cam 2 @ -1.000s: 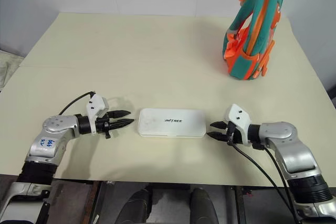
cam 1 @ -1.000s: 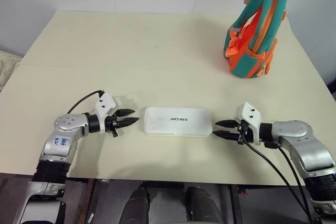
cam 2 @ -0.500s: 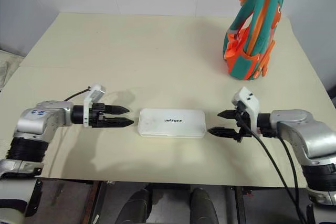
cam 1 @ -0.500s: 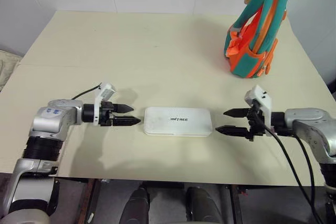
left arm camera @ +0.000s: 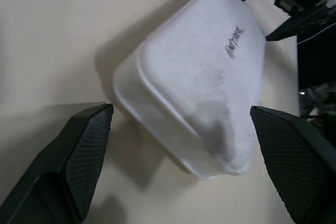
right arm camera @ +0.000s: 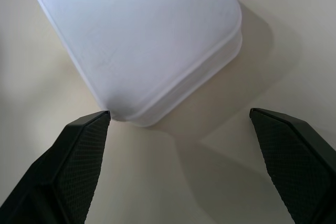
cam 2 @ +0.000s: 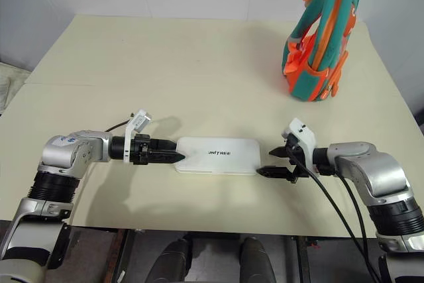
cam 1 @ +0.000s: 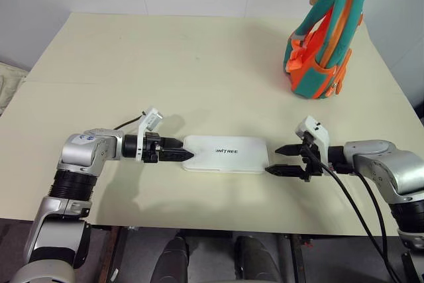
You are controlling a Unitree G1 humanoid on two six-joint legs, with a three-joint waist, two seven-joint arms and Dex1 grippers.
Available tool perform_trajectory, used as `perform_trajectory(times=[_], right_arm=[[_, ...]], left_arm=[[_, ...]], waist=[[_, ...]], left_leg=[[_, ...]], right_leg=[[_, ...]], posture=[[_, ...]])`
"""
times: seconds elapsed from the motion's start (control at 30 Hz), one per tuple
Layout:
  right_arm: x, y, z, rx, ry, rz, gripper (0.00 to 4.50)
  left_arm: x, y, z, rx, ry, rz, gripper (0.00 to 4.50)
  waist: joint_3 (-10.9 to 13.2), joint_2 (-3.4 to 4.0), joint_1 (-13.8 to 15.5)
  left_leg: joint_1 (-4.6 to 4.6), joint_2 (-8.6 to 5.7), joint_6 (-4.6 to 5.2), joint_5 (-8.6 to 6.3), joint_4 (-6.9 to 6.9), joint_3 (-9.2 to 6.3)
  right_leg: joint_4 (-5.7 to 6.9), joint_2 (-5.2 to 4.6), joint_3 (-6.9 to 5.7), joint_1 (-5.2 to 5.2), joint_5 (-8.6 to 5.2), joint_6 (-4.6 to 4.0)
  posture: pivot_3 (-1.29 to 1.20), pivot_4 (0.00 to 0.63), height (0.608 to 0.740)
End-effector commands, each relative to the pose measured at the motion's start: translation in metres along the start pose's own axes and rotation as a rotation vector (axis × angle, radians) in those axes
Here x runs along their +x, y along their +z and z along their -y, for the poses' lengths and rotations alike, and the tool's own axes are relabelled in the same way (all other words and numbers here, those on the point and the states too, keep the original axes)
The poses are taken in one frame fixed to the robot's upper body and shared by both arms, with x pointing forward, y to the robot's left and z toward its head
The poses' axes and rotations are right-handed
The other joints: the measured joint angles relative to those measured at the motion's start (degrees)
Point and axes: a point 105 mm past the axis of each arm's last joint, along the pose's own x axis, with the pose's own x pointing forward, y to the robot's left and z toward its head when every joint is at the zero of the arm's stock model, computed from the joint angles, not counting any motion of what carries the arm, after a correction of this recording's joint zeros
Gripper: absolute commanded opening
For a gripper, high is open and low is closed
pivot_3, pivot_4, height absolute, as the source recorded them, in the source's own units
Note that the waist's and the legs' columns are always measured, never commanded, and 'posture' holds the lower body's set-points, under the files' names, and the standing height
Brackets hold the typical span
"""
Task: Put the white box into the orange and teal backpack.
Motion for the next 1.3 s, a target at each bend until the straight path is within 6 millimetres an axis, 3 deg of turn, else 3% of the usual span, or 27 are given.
perform_trajectory(times=[0.03, 0.4, 0.63, 0.73, 1.0, 1.13, 1.3], right_arm=[[0.003, 0.008, -0.002, -0.028, 0.004, 0.025, 4.50], [0.012, 0.011, -0.006, -0.028, 0.019, 0.048, 4.50], [0.012, 0.010, -0.009, -0.024, 0.020, 0.056, 4.50], [0.013, 0.011, -0.009, -0.025, 0.021, 0.064, 4.50], [0.013, 0.016, -0.011, -0.013, 0.030, 0.100, 4.50], [0.009, 0.022, -0.013, -0.017, 0.018, 0.129, 4.50], [-0.014, 0.047, 0.008, -0.073, -0.168, 0.228, 4.50]], left_arm=[[0.006, -0.008, 0.012, -0.087, -0.081, -0.042, 4.47], [0.015, 0.009, 0.025, -0.229, -0.201, 0.027, 4.47], [0.014, 0.009, 0.028, -0.254, -0.228, 0.026, 4.47], [0.015, 0.010, 0.029, -0.261, -0.239, 0.039, 3.86], [0.023, 0.009, 0.034, -0.294, -0.285, 0.071, 1.41], [0.023, 0.008, 0.036, -0.288, -0.286, 0.083, 1.27], [0.002, 0.018, 0.024, -0.249, -0.212, 0.172, 1.27]], waist=[[0.0, 0.00, -0.1], [0.0, 0.00, 0.0], [0.0, 0.00, -0.1], [0.0, 0.00, -0.1], [0.0, -0.01, -0.1], [0.0, -0.01, 0.0], [0.0, -0.01, -0.1]], left_leg=[[0.01, 0.00, 0.00, 0.00, 0.00, 0.00], [-0.02, -0.01, -0.01, 0.00, 0.02, -0.01], [0.01, -0.01, -0.01, 0.01, 0.01, -0.01], [0.00, -0.01, -0.01, 0.01, 0.03, 0.00], [0.00, -0.01, -0.01, 0.01, 0.05, -0.01], [0.00, -0.01, -0.01, 0.01, 0.06, 0.00], [-0.01, -0.01, -0.02, 0.01, 0.04, 0.00]], right_leg=[[0.00, 0.00, 0.00, 0.00, 0.00, 0.00], [-0.01, 0.00, 0.00, 0.00, 0.01, 0.01], [0.02, 0.00, 0.00, 0.00, 0.01, 0.01], [0.02, -0.01, 0.00, 0.00, 0.01, 0.02], [0.03, 0.00, 0.00, 0.00, 0.01, 0.02], [0.03, -0.01, 0.00, 0.00, 0.02, 0.03], [0.02, -0.01, 0.00, -0.01, 0.02, 0.03]], posture=[[0.00, 0.150, 0.740], [0.00, 0.150, 0.740], [0.00, 0.150, 0.740], [0.00, 0.150, 0.740], [0.00, 0.150, 0.740], [0.00, 0.150, 0.740], [0.00, 0.150, 0.740]])
